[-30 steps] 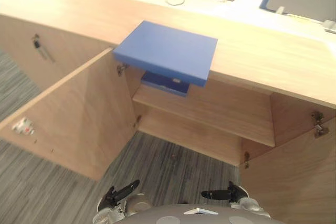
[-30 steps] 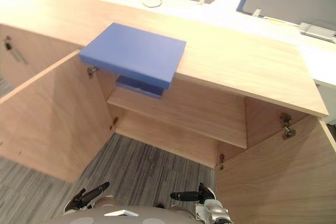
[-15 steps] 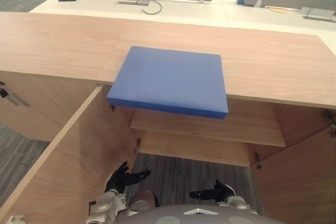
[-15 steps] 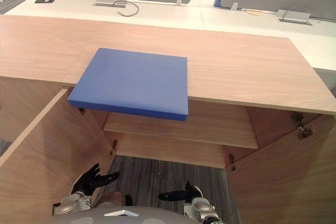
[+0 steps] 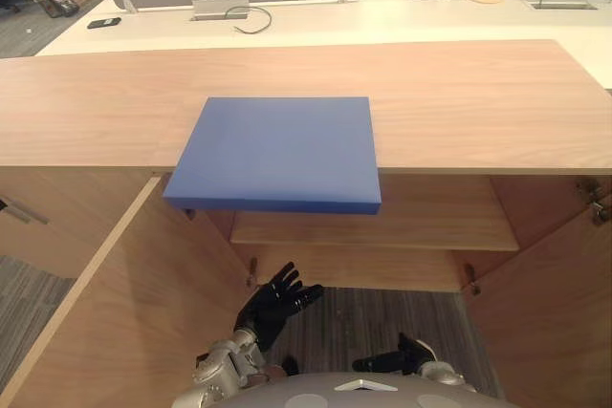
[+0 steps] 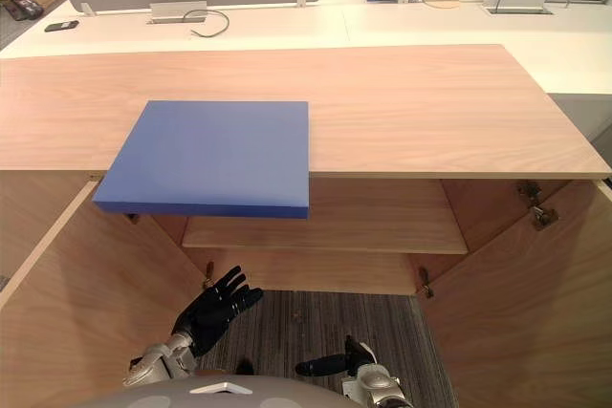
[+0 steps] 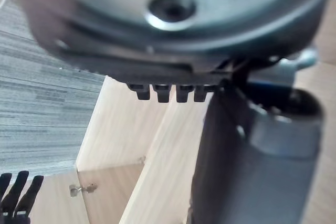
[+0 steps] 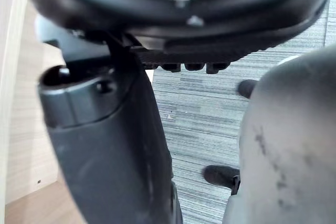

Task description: Walk over to the cabinet, pick up the folder, carry it to the office cabinet, place the folder inside the office cabinet, then close the office cabinet door

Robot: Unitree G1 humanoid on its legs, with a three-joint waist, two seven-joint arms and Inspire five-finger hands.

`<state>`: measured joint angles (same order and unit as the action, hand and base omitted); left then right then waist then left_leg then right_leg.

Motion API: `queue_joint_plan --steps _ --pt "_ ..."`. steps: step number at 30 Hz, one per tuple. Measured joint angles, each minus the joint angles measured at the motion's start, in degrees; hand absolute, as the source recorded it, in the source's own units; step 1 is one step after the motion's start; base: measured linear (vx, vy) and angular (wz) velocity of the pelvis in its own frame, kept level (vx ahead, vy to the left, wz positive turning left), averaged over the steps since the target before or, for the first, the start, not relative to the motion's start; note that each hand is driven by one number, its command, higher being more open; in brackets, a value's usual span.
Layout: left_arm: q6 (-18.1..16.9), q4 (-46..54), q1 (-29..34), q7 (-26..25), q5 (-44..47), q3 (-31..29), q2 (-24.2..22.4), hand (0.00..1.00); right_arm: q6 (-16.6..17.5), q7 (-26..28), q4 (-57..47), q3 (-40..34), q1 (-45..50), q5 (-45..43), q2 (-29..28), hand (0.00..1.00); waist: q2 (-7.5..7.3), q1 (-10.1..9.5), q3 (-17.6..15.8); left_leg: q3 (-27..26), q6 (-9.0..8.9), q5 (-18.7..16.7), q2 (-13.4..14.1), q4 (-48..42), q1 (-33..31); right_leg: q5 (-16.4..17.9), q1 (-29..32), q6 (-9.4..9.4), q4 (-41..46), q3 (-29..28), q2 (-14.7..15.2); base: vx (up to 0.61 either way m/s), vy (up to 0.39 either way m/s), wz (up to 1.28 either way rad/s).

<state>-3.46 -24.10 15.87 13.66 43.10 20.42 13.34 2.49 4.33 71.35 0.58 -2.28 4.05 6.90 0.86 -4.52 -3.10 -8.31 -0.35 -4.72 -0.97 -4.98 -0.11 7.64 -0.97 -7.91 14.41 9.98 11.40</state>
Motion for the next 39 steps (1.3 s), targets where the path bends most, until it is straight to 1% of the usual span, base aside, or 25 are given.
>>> queue_joint_plan --steps 1,3,4,5,6,7,8,9,10,11,12,14,17,18,24,25,26,27,28,29,30,31,32,34,39 --pt "0.04 1.15 0.34 -0.49 -0.27 0.19 0.63 1.00 0.30 0.12 -1.46 0.11 -0.61 0.13 0.25 1.00 0.65 0.45 -0.34 0.31 0.58 -0.33 0.82 -0.52 2.15 -0.05 3.94 0.06 12.00 -0.01 1.01 0.06 0.088 -0.13" --pt "-0.01 2.56 0.60 -0.94 -0.42 0.24 1.79 1.00 0.70 0.08 -1.86 0.11 0.07 0.13 0.22 1.00 -0.13 1.08 -0.97 0.88 1.26 -0.92 0.74 -0.82 4.10 -0.11 5.10 1.22 18.46 1.34 3.16 0.06 0.053 0.30" --pt "-0.05 2.87 0.61 -1.14 -0.62 0.70 2.54 1.00 0.72 0.07 -2.12 0.30 0.71 0.05 -0.38 1.00 -1.28 1.59 -0.44 2.19 1.33 -1.20 0.36 -0.79 4.71 1.95 4.58 4.01 19.42 3.46 4.41 0.07 0.034 0.60" --pt "-0.07 2.86 0.35 -1.46 -0.73 0.69 3.23 1.00 0.66 0.00 -2.20 1.31 0.71 0.06 -0.71 1.00 -2.08 1.57 -0.15 3.30 1.21 -1.30 0.34 -0.88 4.56 2.16 4.54 4.39 16.42 3.62 4.34 0.07 0.019 0.58" --pt "-0.11 2.86 0.21 -1.71 -0.75 0.63 3.43 1.00 0.65 -0.02 -2.18 1.89 0.58 0.05 -0.74 1.00 -2.23 1.54 -0.23 3.81 1.17 -1.30 0.34 -0.93 4.38 2.09 4.55 4.33 14.07 3.29 4.07 0.06 0.005 0.40" --pt "-0.11 2.86 0.34 -1.99 -0.78 0.63 3.70 1.00 0.62 0.01 -1.96 2.28 0.44 0.01 -0.76 1.00 -2.33 1.49 -0.28 4.33 1.03 -1.36 0.28 -1.10 4.21 1.23 4.47 3.51 9.52 1.79 3.08 0.06 -0.025 0.27" --pt "-0.09 2.92 0.85 -2.24 -0.86 0.80 4.31 1.00 0.57 0.02 -1.78 2.47 0.48 -0.02 -0.99 1.00 -2.95 1.46 -0.09 4.85 0.47 -1.75 -0.55 -1.83 3.41 -2.22 4.32 2.69 3.38 0.03 2.44 0.08 -0.070 0.23" --pt "0.05 2.87 1.37 -2.77 -0.91 1.14 4.58 1.00 0.40 -0.02 -1.52 2.54 0.41 -0.03 -1.00 1.00 -3.41 1.37 0.18 5.20 0.12 -1.99 -0.88 -1.91 3.30 -1.60 2.68 1.38 0.08 0.01 2.47 0.08 -0.091 0.15" --pt "0.05 2.95 1.78 -2.87 -1.00 1.13 4.58 1.00 0.27 0.02 -1.40 2.77 0.41 -0.03 -1.00 1.00 -3.09 1.37 0.28 5.31 0.07 -2.01 -0.76 -1.84 3.11 -1.57 1.84 1.07 -1.72 0.51 2.25 0.06 -0.100 0.09" --pt "0.10 3.03 2.33 -3.05 -1.32 1.21 4.47 1.00 0.17 0.05 -1.37 3.11 0.40 -0.06 -0.88 1.00 -2.42 1.37 0.29 5.52 -0.17 -2.04 -0.36 -1.91 2.53 -2.18 0.60 -0.19 -5.25 1.34 1.58 0.06 -0.125 0.08" --pt "0.56 3.89 2.93 -3.31 -3.28 1.35 3.95 1.00 0.16 0.10 -1.39 3.75 0.24 -0.04 -0.48 1.00 -1.69 1.41 0.20 5.98 -0.54 -1.94 0.43 -1.84 1.92 -3.53 -0.38 -0.07 -8.28 2.13 0.46 0.06 -0.150 0.14" --pt "1.60 8.05 4.74 -3.37 -4.64 1.92 4.31 1.00 0.00 0.04 -1.32 5.20 0.17 0.04 -0.22 1.00 -1.09 1.32 0.69 6.98 -1.26 -1.93 1.47 -1.85 0.99 -4.91 -1.70 0.57 -11.49 3.40 -1.00 0.07 -0.135 0.18" --pt "1.67 15.50 7.22 -3.04 -4.52 2.84 4.89 1.00 0.02 -0.37 -1.14 6.89 0.15 0.04 -0.15 1.00 -1.79 0.83 0.58 8.61 -2.30 -1.93 2.42 -1.76 0.54 -5.52 -3.30 1.25 -13.84 5.41 -2.61 0.05 -0.106 0.24" --pt "1.88 17.30 7.24 -2.94 -4.48 3.43 5.00 1.00 0.01 -0.70 -0.65 7.01 0.20 0.05 -0.16 1.00 -1.99 0.11 0.68 9.12 -2.46 -1.88 2.61 -1.62 0.50 -5.52 -3.64 1.26 -14.22 5.93 -2.82 0.04 -0.071 0.25" --pt "2.86 26.56 9.84 -3.05 -2.65 2.29 6.19 1.00 -0.55 -1.43 0.51 9.39 -1.57 0.15 -0.61 1.00 -2.23 -0.42 0.91 12.76 -2.77 -1.08 1.73 -0.69 -0.53 -5.38 -5.32 1.34 -15.49 10.02 -2.64 0.02 -0.025 0.32" --pt "3.48 30.56 11.62 -3.27 -2.76 0.24 5.67 1.00 -2.36 -1.62 0.24 13.02 -3.25 0.18 -0.68 1.00 -2.61 -0.54 0.76 14.36 -2.89 -0.97 1.51 -1.06 -2.16 -5.35 -4.85 1.37 -15.64 11.46 -2.56 -0.01 -0.005 0.58" --pt "3.46 34.79 13.72 -3.26 -2.97 -3.18 4.15 1.00 -5.16 -0.62 -3.08 18.36 -4.44 -0.15 -0.69 1.00 -3.53 -1.64 0.86 15.46 -3.08 -0.20 1.64 -0.98 -3.34 -5.42 -3.92 1.45 -15.67 12.17 -2.68 0.00 -0.011 0.58" --pt "3.35 36.51 14.76 -3.29 -3.03 -5.32 2.68 1.00 -5.96 0.07 -5.75 20.75 -4.70 -0.13 -0.67 1.00 -4.05 -2.33 0.84 15.92 -3.21 0.01 1.76 -1.03 -3.72 -5.45 -3.53 1.50 -15.63 12.47 -2.83 0.01 -0.024 0.34" --pt "2.90 38.32 16.39 -3.96 -3.27 -9.62 -0.91 1.00 -6.36 1.43 -11.69 23.32 -4.46 -0.11 -0.83 1.00 -4.64 -3.62 1.09 16.15 -3.36 -0.08 2.11 -1.81 -4.49 -5.63 -3.24 1.79 -15.61 12.53 -3.26 0.01 -0.025 0.17" --pt "2.44 38.51 17.39 -4.48 -3.27 -11.69 -2.74 1.00 -6.35 1.91 -14.39 24.08 -4.47 -0.12 -1.13 1.00 -4.77 -4.07 1.22 16.27 -3.51 -0.20 2.17 -2.36 -4.80 -5.67 -3.34 1.88 -15.59 12.49 -3.38 0.02 -0.018 0.18" --pt "2.14 38.89 18.52 -6.67 -3.29 -16.06 -6.98 1.00 -6.21 2.98 -19.16 25.67 -5.17 -0.14 -2.54 1.00 -5.05 -4.83 1.61 16.47 -3.86 -0.43 2.37 -3.14 -5.46 -5.62 -3.32 2.02 -15.59 12.30 -3.67 0.01 -0.006 0.16" --pt "2.17 39.48 19.48 -8.47 -3.35 -19.39 -9.84 1.00 -6.48 3.88 -21.97 27.47 -6.35 -0.14 -3.43 1.00 -5.10 -5.11 1.62 16.80 -4.04 -0.54 2.58 -3.20 -5.46 -5.73 -3.35 2.41 -15.47 12.13 -3.91 0.01 -0.002 0.12" --pt "2.17 39.74 19.86 -8.85 -3.38 -20.18 -10.48 1.00 -6.66 4.08 -22.99 28.03 -6.47 -0.19 -3.72 1.00 -5.10 -5.12 1.62 16.84 -4.08 -0.57 2.59 -3.22 -5.44 -5.79 -3.37 2.50 -15.44 12.07 -3.98 -0.03 0.006 0.05" --pt "2.15 41.91 22.61 -11.03 -5.91 -24.08 -14.35 1.00 -7.57 5.20 -31.88 31.69 -5.18 -1.15 -5.27 1.00 -5.43 -5.12 1.62 17.54 -4.47 -0.98 2.67 -3.73 -5.57 -5.94 -3.75 2.72 -15.35 11.99 -4.36 -0.04 0.020 0.08" --pt "2.18 45.27 24.31 -15.30 -18.21 -27.47 -17.94 1.00 -10.16 8.87 -51.63 37.06 4.83 -6.87 -2.88 1.00 -7.46 -4.94 1.44 20.01 -4.53 -2.22 2.67 -4.84 -6.95 -5.91 -4.53 2.76 -15.38 12.64 -4.55 -0.04 0.023 0.23"
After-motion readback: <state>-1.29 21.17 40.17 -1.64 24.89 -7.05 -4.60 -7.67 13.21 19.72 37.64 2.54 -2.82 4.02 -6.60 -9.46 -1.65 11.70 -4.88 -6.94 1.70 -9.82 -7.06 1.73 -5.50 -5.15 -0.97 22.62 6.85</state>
